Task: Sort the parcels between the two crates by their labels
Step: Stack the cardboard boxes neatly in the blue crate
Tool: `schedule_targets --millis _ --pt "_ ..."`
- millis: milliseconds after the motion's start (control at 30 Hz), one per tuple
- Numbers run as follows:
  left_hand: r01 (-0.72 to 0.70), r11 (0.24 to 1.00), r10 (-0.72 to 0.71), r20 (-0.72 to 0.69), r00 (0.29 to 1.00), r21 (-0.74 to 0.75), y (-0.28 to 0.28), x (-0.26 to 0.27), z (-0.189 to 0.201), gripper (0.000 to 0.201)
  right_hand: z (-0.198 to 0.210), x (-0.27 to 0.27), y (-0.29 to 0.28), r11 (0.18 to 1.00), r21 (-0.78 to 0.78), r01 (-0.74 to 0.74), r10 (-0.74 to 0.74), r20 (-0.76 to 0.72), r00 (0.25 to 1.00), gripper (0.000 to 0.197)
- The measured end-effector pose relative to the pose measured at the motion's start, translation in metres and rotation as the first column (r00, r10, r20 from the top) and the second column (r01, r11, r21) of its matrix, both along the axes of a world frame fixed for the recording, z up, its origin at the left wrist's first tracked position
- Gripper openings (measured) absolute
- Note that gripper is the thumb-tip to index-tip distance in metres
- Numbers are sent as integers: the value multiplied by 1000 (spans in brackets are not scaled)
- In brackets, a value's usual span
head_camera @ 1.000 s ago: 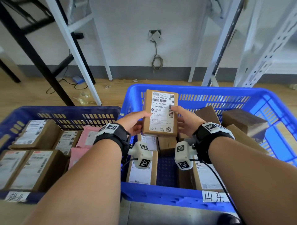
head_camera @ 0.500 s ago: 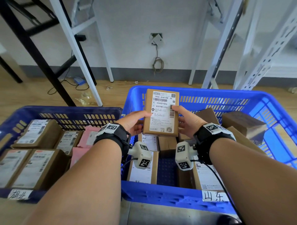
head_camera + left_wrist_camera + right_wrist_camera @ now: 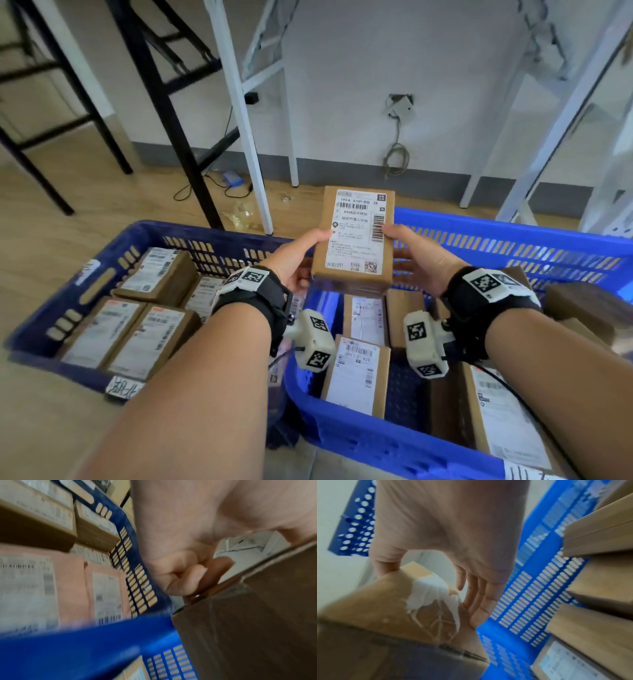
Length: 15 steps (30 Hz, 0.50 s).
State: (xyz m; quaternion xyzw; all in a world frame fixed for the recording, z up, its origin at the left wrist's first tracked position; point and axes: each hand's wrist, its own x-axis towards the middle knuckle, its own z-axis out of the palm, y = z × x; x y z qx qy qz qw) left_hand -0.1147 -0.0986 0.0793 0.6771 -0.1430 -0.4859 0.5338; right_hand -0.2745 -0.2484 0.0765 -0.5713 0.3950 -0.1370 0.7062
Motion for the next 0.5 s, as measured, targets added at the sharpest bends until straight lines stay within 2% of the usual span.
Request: schedule_targets --millis 67,133,233,300,400,433,500 --pt "-22 1000 22 21 1000 -4 14 19 6 47 6 21 10 999 -20 -43 43 -8 999 46" --pt "-75 997 75 58 995 -3 28 37 9 46 7 43 20 995 -32 -90 89 -19 996 50" --pt "-145 989 140 137 981 32 50 66 9 34 9 79 40 988 -11 -154 154 -23 988 33" --pt "-185 981 169 201 965 63 67 94 13 30 10 112 56 986 7 -168 168 -27 985 32" --pt "-248 965 217 280 935 81 90 138 25 17 6 166 79 983 22 -181 182 -42 982 59" --pt "-251 963 207 322 924 99 97 151 28 11 2 184 86 981 32 -189 190 -49 981 59" --pt "-257 958 190 390 901 127 109 175 27 7 -8 214 103 971 80 -223 228 -58 972 43"
